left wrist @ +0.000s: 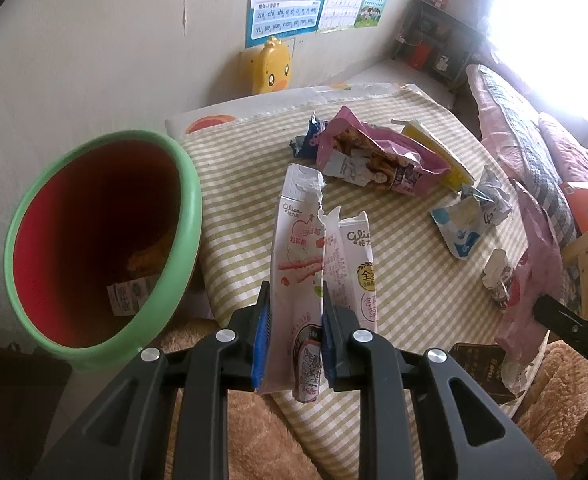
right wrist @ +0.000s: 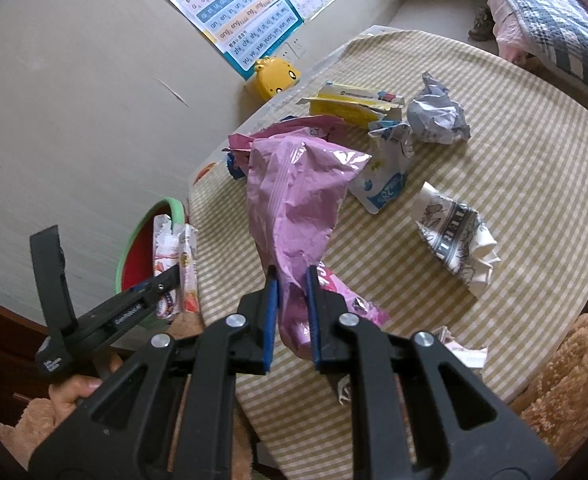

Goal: Collect trash
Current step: 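Carry the white wrappers and pink bag over the red bucket with both grippers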

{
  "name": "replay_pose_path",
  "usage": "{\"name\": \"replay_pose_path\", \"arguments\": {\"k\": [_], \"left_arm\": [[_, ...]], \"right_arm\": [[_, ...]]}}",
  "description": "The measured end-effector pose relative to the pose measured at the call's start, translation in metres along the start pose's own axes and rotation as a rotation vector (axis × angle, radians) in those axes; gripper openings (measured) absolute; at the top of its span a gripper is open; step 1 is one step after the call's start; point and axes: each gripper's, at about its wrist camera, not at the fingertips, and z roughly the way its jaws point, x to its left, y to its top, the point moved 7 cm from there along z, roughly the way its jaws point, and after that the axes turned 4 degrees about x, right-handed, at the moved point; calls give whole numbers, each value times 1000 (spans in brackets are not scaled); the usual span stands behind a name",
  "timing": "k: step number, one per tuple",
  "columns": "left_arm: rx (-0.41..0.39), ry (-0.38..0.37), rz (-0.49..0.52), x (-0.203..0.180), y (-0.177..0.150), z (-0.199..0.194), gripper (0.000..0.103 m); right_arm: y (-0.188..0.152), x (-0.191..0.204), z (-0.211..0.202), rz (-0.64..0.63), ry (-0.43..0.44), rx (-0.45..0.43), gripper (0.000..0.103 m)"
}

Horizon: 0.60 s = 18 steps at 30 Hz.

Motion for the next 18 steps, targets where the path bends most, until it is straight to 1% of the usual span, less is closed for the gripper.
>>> {"name": "replay_pose_path", "arguments": {"k": [7, 12, 18], "left_arm": [[4, -3, -10, 2, 0, 2, 19], [-14, -5, 4, 0, 3, -2, 19], [-46, -11, 14, -3, 7, -11, 19]], "right_arm": [[8, 9, -12, 6, 23, -30, 14], [18, 18, -20, 9, 57, -54, 14], [26, 28, -22, -19, 47, -68, 14]]}}
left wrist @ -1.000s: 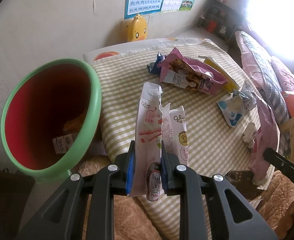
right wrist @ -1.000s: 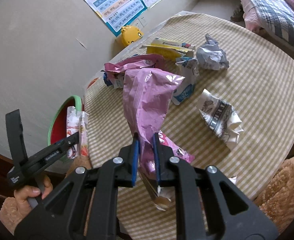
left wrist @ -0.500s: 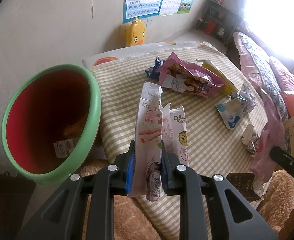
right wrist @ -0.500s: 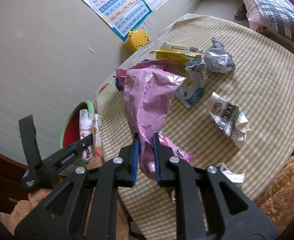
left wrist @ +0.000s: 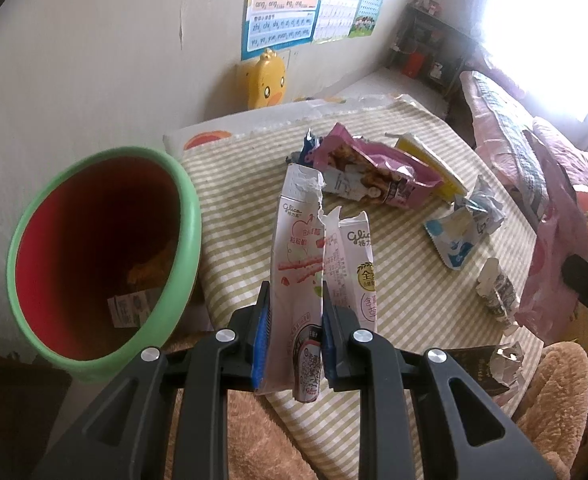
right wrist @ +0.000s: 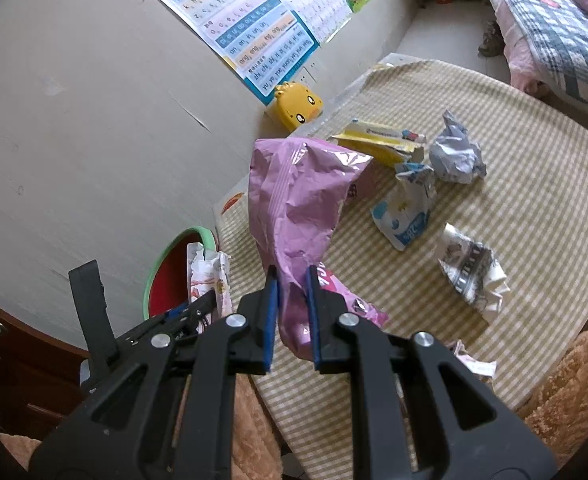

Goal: Collect trash
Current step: 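Carry the white wrappers and pink bag over the red bucket with both grippers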

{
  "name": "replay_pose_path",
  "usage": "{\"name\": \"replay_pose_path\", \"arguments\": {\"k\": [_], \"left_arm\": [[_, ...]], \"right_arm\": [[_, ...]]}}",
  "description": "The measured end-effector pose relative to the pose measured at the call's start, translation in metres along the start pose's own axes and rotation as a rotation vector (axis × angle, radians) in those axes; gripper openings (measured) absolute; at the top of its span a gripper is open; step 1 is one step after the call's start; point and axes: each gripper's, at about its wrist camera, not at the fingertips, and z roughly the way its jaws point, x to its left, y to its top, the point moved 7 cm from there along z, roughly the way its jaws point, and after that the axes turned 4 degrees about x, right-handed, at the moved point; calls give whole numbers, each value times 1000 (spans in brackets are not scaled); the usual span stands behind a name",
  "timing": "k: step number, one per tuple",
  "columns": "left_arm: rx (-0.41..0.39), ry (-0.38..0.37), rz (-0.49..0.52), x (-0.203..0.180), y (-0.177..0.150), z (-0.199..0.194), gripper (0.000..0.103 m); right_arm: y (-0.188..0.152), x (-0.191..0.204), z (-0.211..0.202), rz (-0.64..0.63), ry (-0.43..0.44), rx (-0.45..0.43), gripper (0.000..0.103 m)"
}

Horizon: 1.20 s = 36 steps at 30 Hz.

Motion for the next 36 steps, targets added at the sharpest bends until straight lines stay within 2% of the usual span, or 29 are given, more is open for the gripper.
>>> {"name": "replay_pose_path", "arguments": {"k": [10, 17, 25, 36], "left_arm": [[-49, -11, -7, 5, 9, -18, 19], [-96, 16, -20, 22, 17, -32, 19], [-128, 53, -73, 59, 19, -43, 19], [-121, 98, -170, 120, 10, -44, 19]], "right_arm": [[-1, 19, 5, -47, -9, 8, 14], [-2, 41, 14, -86, -3, 30, 14], [-7, 68, 36, -142, 3, 86, 14], [-19, 111, 74, -216, 24, 167, 14]]}}
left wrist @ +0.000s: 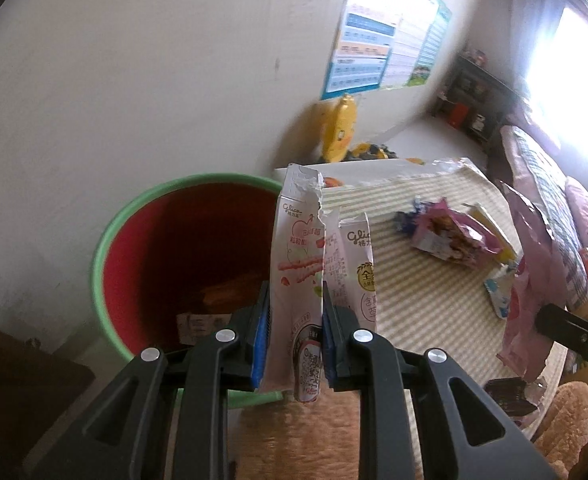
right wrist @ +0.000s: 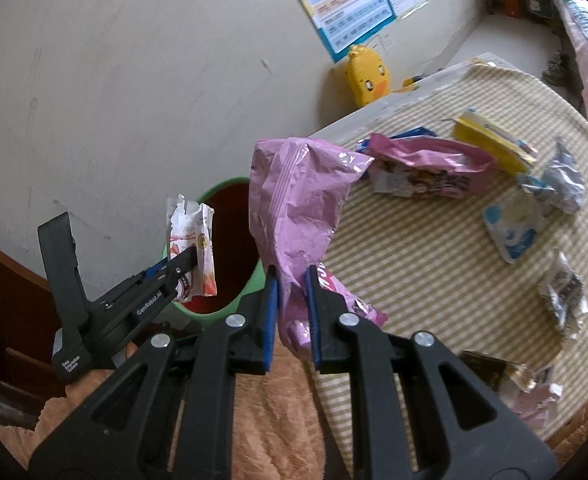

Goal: Collect trash
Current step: 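Carry the white wrappers and pink bag over the red bucket with both grippers, then open both grippers to drop the wrappers and pink bag into the bucket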

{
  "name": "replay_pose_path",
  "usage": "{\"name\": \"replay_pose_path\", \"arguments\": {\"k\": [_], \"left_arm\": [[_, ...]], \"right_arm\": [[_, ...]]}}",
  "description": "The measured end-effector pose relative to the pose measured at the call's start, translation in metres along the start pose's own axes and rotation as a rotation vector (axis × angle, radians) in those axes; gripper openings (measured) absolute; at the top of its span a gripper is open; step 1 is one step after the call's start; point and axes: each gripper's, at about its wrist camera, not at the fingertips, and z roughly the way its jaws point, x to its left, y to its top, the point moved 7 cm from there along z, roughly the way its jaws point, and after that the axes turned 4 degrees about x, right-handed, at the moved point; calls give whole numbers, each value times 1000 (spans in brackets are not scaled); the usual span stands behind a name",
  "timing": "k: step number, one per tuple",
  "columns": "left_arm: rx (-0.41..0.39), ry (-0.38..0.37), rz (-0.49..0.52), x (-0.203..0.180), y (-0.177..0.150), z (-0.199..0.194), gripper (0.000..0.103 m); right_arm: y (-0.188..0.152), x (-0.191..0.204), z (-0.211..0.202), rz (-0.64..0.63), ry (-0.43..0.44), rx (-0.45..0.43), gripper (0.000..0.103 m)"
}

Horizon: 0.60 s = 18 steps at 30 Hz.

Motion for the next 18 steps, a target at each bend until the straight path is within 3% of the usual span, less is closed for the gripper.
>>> {"name": "replay_pose_path", "arguments": {"k": [11, 18], "left_arm": [[19, 81, -83, 66, 3, 9, 20], [27, 95, -129, 87, 6, 14, 20]], "right_arm": [[10, 42, 50, -47, 68, 79, 14], [20, 73, 80, -101, 92, 117, 15]]}}
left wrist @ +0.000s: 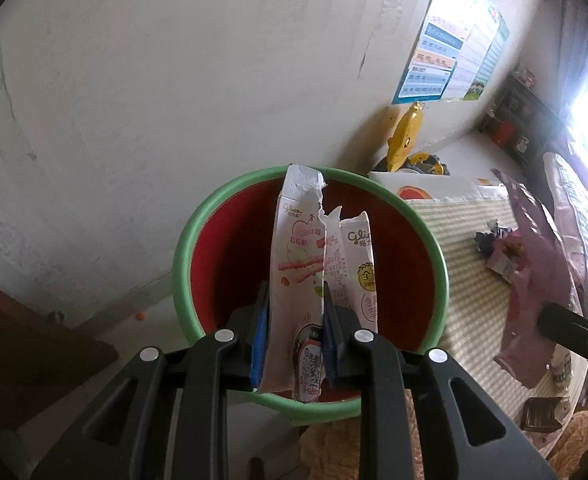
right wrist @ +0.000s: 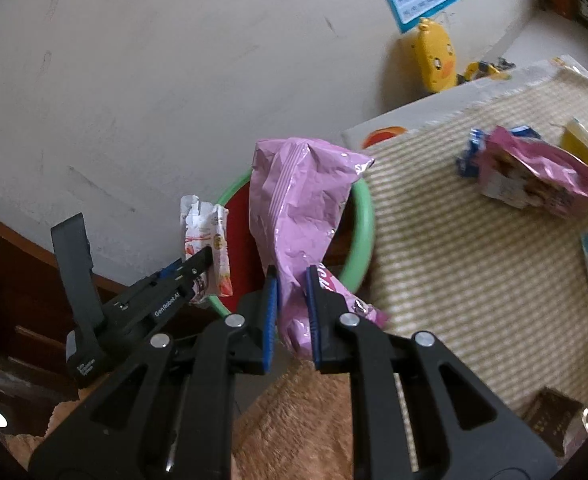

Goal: Collect trash
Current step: 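Open both grippers to drop the wrappers and pink bag into the bucket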

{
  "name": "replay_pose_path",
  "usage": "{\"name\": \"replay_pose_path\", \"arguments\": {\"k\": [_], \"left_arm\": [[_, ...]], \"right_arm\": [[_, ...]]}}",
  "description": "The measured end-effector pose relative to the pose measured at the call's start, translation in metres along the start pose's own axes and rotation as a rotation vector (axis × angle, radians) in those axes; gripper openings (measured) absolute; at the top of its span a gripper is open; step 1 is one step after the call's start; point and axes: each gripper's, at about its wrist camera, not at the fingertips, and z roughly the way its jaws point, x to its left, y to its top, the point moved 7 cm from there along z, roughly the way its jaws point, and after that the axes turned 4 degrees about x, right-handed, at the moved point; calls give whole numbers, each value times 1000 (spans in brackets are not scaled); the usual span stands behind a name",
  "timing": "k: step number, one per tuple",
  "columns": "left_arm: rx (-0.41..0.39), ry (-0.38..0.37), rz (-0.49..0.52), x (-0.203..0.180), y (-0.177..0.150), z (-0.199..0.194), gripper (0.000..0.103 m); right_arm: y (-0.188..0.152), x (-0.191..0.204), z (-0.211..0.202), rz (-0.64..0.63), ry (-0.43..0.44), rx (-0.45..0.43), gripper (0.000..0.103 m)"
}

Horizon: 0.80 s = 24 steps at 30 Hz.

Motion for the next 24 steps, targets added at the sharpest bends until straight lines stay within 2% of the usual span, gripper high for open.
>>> {"name": "replay_pose_path", "arguments": {"k": [8, 9, 10, 11, 12, 14, 19, 21, 24], "left_arm": [[6, 19, -7, 6, 1, 7, 23], [7, 21, -8, 7, 1, 9, 24], [11, 24, -12, 7, 2, 10, 30], [17, 32, -17, 7, 1, 10, 39], [19, 38, -31, 9, 3, 11, 59], [0, 24, -59, 11, 4, 8, 61], [5, 39, -26, 5, 1, 8, 61], [8, 33, -21, 1, -1, 8, 61], [18, 14, -5, -8, -7, 6, 61]], "right_arm": [[15, 10, 18, 10, 27, 18, 15], [17, 10, 19, 18, 33, 16, 18], [20, 10, 19, 30, 38, 8, 18], [21, 10, 17, 41, 43, 3, 25], [23, 9, 16, 54, 47, -7, 38], [26, 9, 12, 61, 55, -30, 45], [20, 1, 3, 70, 47, -28, 45], [14, -6, -2, 83, 36, -29, 51], [4, -20, -12, 93, 9, -29, 51]]}}
